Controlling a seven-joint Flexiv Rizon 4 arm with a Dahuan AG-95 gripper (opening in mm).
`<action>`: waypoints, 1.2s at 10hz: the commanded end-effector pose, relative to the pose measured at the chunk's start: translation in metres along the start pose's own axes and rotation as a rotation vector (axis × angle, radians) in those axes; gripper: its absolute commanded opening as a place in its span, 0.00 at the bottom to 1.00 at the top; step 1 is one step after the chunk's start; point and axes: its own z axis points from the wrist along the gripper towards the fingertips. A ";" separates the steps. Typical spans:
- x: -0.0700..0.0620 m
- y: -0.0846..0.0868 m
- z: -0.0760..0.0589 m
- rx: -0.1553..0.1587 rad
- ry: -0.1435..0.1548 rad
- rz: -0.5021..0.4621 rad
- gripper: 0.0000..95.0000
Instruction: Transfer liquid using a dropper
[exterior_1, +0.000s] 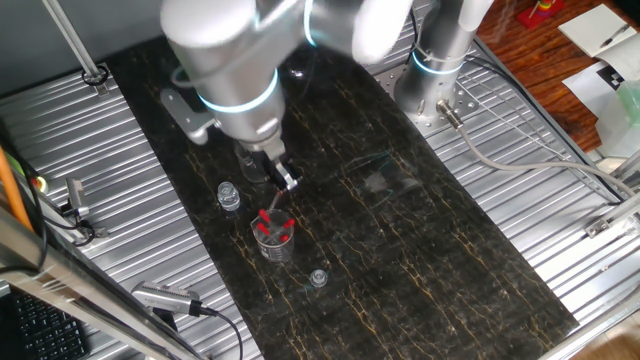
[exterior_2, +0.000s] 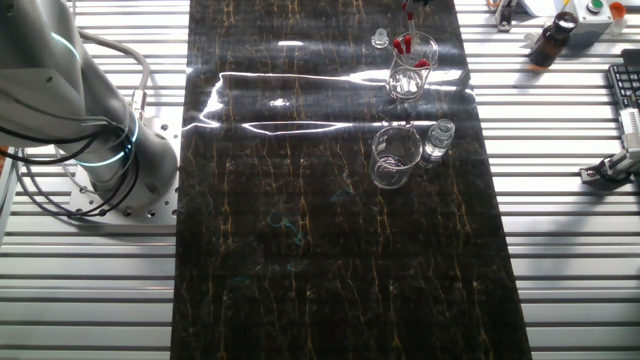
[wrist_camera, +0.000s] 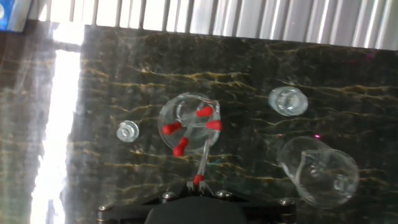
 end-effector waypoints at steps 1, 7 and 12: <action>0.003 -0.007 -0.007 -0.002 0.011 -0.013 0.00; -0.011 -0.052 0.006 0.009 0.009 -0.078 0.00; -0.033 -0.084 0.014 0.010 0.009 -0.106 0.00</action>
